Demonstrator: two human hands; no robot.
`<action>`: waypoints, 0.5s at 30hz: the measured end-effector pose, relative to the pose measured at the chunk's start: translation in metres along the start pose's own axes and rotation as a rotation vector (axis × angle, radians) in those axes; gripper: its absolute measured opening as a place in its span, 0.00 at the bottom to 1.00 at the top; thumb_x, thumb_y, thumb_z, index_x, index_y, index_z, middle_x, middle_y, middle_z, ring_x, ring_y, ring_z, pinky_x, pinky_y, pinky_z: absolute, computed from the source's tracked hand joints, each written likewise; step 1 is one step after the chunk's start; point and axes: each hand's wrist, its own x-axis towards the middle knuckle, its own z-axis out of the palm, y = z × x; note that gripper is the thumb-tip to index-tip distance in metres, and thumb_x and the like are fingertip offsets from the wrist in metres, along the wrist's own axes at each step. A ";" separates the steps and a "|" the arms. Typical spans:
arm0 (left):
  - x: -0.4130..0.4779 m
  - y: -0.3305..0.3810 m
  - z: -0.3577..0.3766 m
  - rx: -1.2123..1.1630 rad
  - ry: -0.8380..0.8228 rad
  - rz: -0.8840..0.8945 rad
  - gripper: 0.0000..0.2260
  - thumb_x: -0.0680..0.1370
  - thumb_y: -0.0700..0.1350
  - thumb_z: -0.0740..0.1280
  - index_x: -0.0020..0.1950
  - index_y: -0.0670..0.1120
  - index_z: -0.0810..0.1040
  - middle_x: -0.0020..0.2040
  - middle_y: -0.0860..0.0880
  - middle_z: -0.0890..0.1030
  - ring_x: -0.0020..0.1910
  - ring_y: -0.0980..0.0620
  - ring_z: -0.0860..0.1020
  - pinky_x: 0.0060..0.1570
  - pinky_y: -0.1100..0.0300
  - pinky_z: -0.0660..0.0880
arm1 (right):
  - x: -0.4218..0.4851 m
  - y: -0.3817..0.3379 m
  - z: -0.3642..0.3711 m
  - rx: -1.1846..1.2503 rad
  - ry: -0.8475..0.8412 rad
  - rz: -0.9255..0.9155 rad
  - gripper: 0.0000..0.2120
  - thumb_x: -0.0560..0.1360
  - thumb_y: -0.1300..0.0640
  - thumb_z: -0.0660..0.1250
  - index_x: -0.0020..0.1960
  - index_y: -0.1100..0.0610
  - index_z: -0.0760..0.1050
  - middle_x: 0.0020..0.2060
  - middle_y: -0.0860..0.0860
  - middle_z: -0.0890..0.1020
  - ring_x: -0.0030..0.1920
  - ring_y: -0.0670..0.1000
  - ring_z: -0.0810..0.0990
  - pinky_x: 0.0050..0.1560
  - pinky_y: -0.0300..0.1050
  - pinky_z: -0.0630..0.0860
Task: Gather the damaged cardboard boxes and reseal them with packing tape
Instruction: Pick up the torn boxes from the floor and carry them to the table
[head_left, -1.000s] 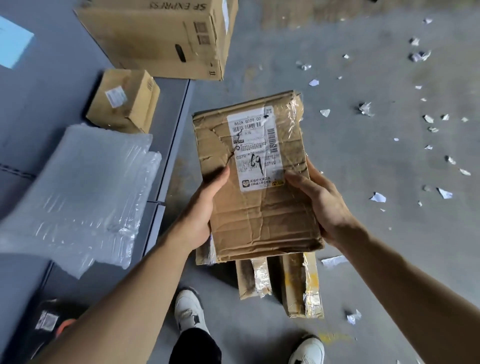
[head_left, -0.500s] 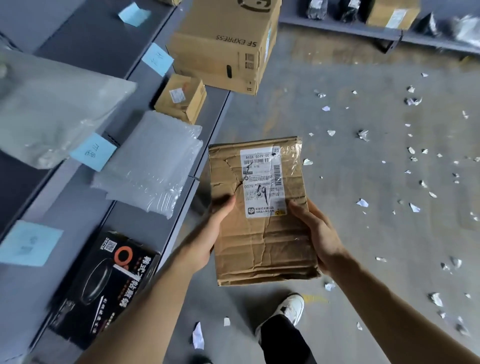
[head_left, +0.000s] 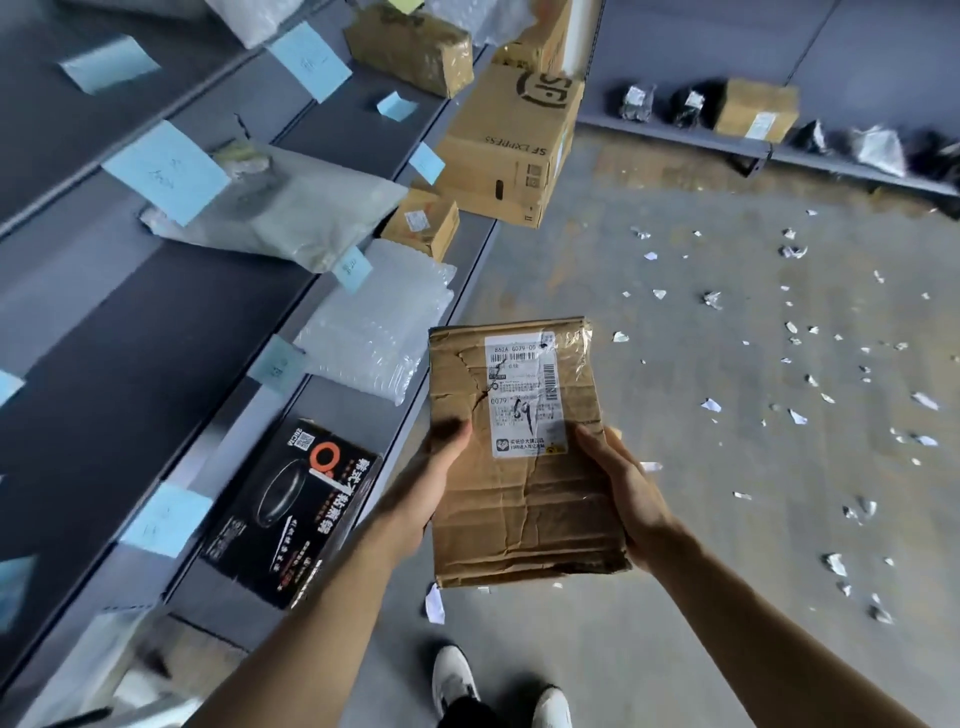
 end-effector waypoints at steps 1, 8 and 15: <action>-0.020 -0.008 -0.002 -0.025 -0.006 0.011 0.31 0.75 0.70 0.59 0.76 0.63 0.62 0.76 0.60 0.65 0.76 0.53 0.60 0.70 0.51 0.57 | -0.015 0.004 0.004 -0.006 -0.022 0.008 0.25 0.71 0.33 0.70 0.65 0.40 0.76 0.61 0.53 0.82 0.59 0.59 0.82 0.62 0.63 0.77; -0.138 -0.050 -0.017 -0.189 0.081 0.013 0.33 0.68 0.75 0.67 0.70 0.68 0.68 0.74 0.61 0.68 0.76 0.52 0.62 0.74 0.40 0.56 | -0.097 0.010 0.035 -0.065 -0.210 0.008 0.19 0.79 0.40 0.64 0.67 0.45 0.75 0.59 0.53 0.84 0.57 0.59 0.83 0.60 0.62 0.79; -0.259 -0.089 -0.051 -0.279 0.265 0.125 0.27 0.77 0.68 0.60 0.75 0.61 0.64 0.75 0.55 0.68 0.73 0.52 0.66 0.75 0.42 0.58 | -0.155 0.033 0.095 -0.128 -0.457 0.085 0.31 0.70 0.33 0.71 0.67 0.48 0.77 0.69 0.58 0.76 0.65 0.53 0.77 0.66 0.58 0.75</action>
